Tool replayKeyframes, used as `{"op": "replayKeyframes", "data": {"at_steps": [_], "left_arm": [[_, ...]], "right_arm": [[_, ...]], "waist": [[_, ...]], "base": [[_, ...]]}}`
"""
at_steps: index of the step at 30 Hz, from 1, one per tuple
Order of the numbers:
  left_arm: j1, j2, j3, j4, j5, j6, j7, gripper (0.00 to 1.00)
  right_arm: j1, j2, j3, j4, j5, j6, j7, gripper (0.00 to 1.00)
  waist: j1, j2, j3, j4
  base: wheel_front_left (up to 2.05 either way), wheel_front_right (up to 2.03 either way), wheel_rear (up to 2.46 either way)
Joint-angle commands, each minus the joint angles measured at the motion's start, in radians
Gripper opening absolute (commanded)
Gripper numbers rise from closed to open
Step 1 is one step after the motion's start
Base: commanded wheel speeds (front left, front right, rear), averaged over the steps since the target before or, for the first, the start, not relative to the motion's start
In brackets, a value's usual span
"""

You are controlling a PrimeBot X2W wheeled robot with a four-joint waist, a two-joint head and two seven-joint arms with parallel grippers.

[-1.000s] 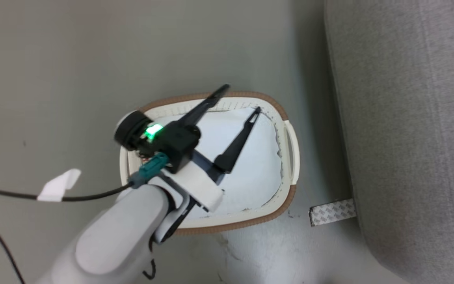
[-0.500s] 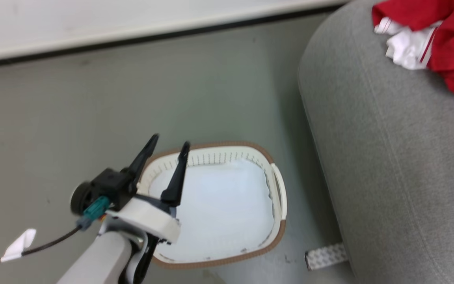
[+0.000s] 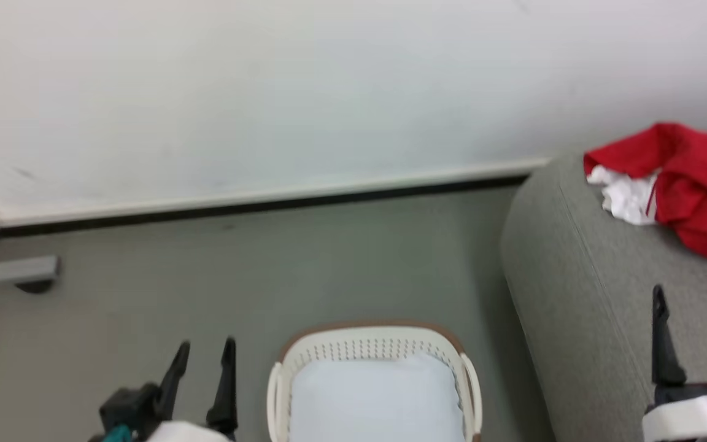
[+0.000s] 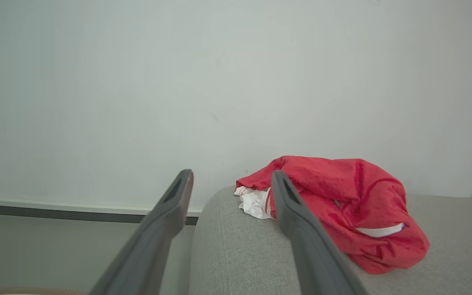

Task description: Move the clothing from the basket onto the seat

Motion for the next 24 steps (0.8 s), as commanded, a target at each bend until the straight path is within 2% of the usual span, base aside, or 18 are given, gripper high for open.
{"op": "replayKeyframes", "data": {"at_steps": [1, 10, 16, 24], "left_arm": [[0.022, -0.007, 0.018, 0.004, 0.020, -0.007, 0.000, 1.00], [0.108, -0.069, 0.137, 0.024, 0.099, -0.063, 0.000, 1.00], [0.121, -0.095, 0.172, 0.041, 0.142, -0.103, 0.000, 1.00], [0.098, -0.119, 0.194, 0.066, 0.176, -0.137, 0.000, 1.00]], "right_arm": [[0.029, 0.000, 0.007, -0.003, -0.013, -0.002, -0.003, 1.00], [0.119, 0.004, 0.048, 0.046, 0.062, -0.002, -0.003, 1.00], [0.139, 0.004, 0.077, 0.100, 0.065, -0.003, -0.003, 1.00], [0.144, 0.003, 0.101, 0.140, 0.094, -0.002, -0.003, 1.00]], "waist": [[0.0004, 0.0000, -0.081, 0.063], [0.0004, 0.0000, -0.144, 0.115], [0.0004, 0.0000, -0.154, 0.139], [0.0004, 0.0000, -0.150, 0.158]], "base": [[0.00, 0.00, 0.00], [0.00, 0.00, 0.00], [0.00, 0.00, 0.00], [0.00, 0.00, 0.00]]}}
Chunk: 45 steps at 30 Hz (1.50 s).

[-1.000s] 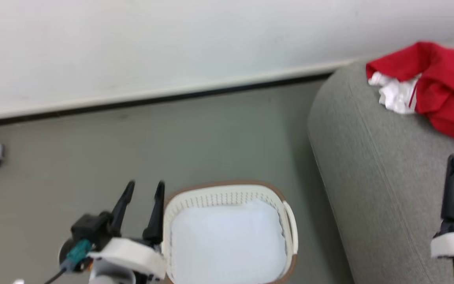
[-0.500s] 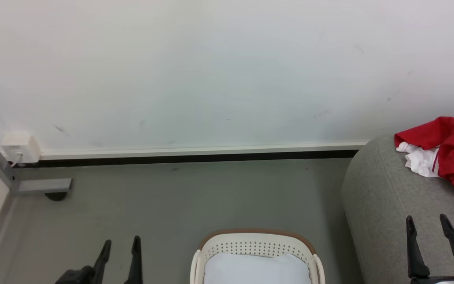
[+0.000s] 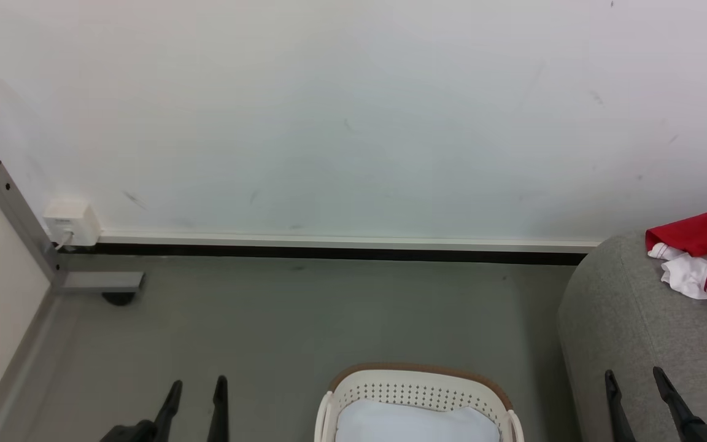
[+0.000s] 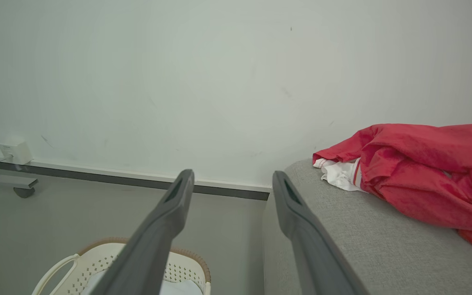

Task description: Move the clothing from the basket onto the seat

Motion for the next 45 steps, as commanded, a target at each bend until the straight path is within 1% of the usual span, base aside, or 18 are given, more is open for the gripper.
{"op": "replayKeyframes", "data": {"at_steps": [1, 7, 13, 28, 29, 35, 45], "left_arm": [[-0.009, -0.003, 0.006, 0.006, 0.013, -0.009, 0.000, 1.00], [-0.026, -0.015, 0.020, 0.020, 0.030, -0.029, 0.000, 1.00], [-0.034, -0.021, 0.034, 0.030, 0.042, -0.047, 0.000, 1.00], [-0.043, -0.026, 0.047, 0.050, 0.049, -0.062, 0.000, 1.00], [-0.035, -0.028, 0.046, 0.051, 0.041, -0.059, 0.000, 0.00], [0.003, -0.035, 0.042, 0.104, 0.039, -0.059, 0.004, 0.00], [-0.017, -0.034, 0.068, 0.091, -0.142, -0.066, 0.056, 0.00]], "right_arm": [[0.016, -0.002, 0.003, 0.006, 0.011, -0.002, -0.003, 1.00], [0.019, -0.002, 0.028, 0.016, 0.024, -0.002, -0.003, 1.00], [0.010, -0.002, 0.048, 0.026, 0.029, -0.002, -0.003, 1.00], [0.012, -0.002, 0.051, 0.031, 0.031, -0.002, -0.003, 1.00], [0.009, 0.000, 0.054, 0.034, 0.029, 0.000, 0.000, 0.00], [0.030, 0.013, 0.055, 0.084, 0.032, 0.000, 0.008, 0.00], [0.009, 0.012, 0.040, 0.068, 0.231, 0.000, 0.059, 0.00]], "waist": [[0.0002, -0.0001, 0.002, 0.002], [0.0002, -0.0001, 0.006, 0.003], [0.0002, -0.0001, 0.009, -0.011], [0.0002, -0.0001, 0.011, -0.054], [0.0002, -0.0001, 0.011, -0.054], [0.0003, -0.0001, 0.011, -0.055], [0.0003, -0.0001, 0.016, -0.056]], "base": [[0.00, 0.00, 0.00], [0.00, 0.00, 0.00], [0.00, 0.00, 0.00], [0.00, 0.00, 0.00], [0.00, 0.00, 0.00], [0.00, 0.00, 0.00], [0.00, 0.00, 0.00]]}}
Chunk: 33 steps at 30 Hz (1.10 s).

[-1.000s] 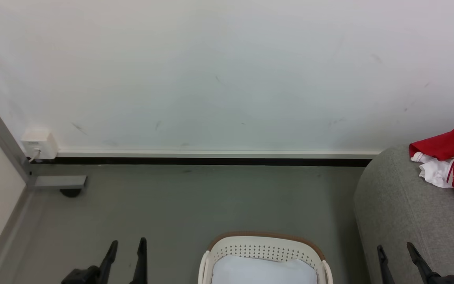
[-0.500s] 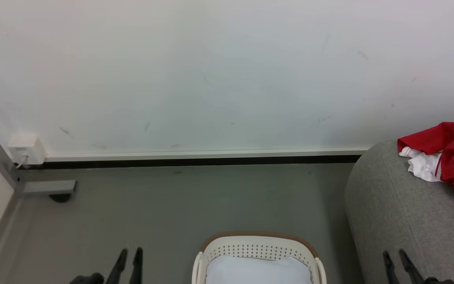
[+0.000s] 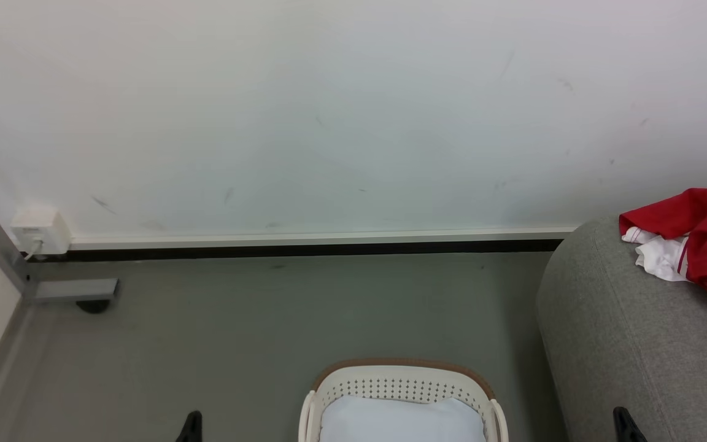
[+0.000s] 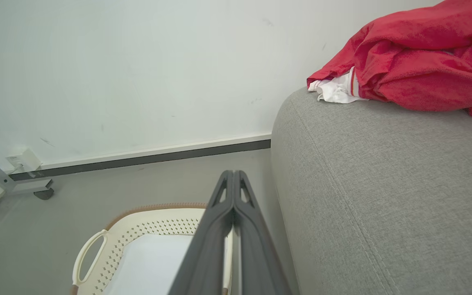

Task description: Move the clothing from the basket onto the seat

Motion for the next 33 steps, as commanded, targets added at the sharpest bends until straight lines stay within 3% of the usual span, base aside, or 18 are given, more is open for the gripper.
{"op": "replayKeyframes", "data": {"at_steps": [1, 33], "left_arm": [[-0.028, 0.003, 0.011, -0.023, -0.059, -0.004, 0.011, 0.00], [-0.073, 0.006, 0.066, -0.074, -0.520, -0.022, 0.133, 0.00]], "right_arm": [[-0.027, -0.006, -0.006, -0.026, 0.061, 0.000, 0.012, 0.00], [-0.075, -0.013, -0.036, -0.084, 0.565, -0.001, 0.133, 0.00]], "waist": [[0.0000, -0.0001, 0.001, 0.000], [-0.0001, -0.0001, 0.015, -0.001]], "base": [[0.00, 0.00, 0.00], [0.00, 0.00, 0.00]]}}
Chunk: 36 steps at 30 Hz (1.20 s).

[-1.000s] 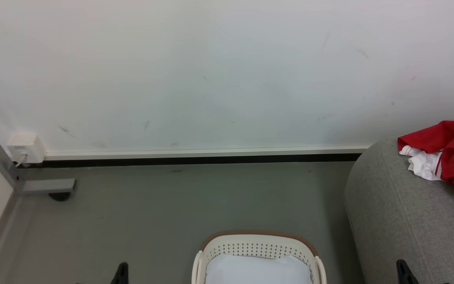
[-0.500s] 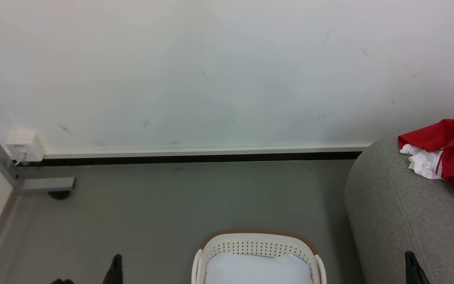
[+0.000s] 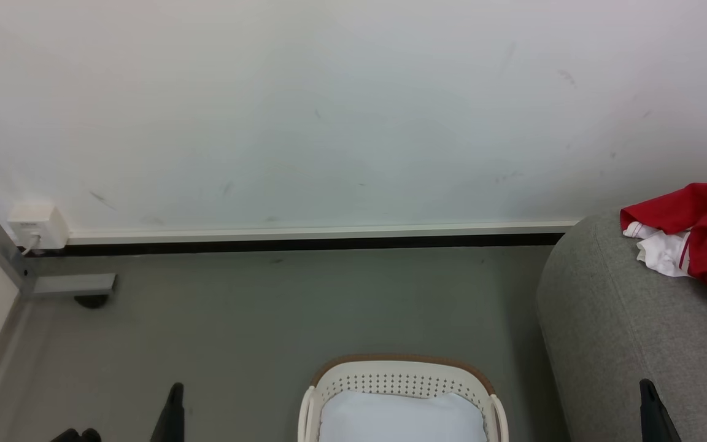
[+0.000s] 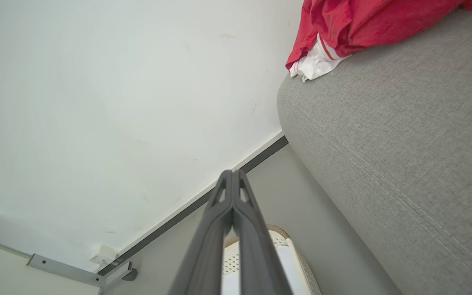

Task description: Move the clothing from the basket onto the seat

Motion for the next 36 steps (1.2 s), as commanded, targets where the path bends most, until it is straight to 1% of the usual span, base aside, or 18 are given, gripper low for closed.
{"op": "replayKeyframes", "data": {"at_steps": [1, 16, 36], "left_arm": [[-0.026, 0.006, 0.007, -0.018, -0.039, -0.007, 0.007, 0.00], [-0.043, 0.007, 0.029, -0.035, -0.213, -0.014, 0.054, 0.00], [-0.060, 0.009, 0.054, -0.055, -0.406, -0.021, 0.108, 0.00]], "right_arm": [[-0.030, -0.010, -0.005, -0.019, 0.035, -0.001, 0.008, 0.00], [-0.048, -0.013, -0.017, -0.039, 0.223, -0.001, 0.054, 0.00], [-0.068, -0.016, -0.031, -0.061, 0.438, -0.001, 0.107, 0.00]], "waist": [[-0.0001, -0.0001, 0.001, 0.000], [-0.0001, -0.0001, 0.007, -0.001], [-0.0001, -0.0001, 0.017, -0.001]], "base": [[0.00, 0.00, 0.00], [0.00, 0.00, 0.00], [0.00, 0.00, 0.00]]}}
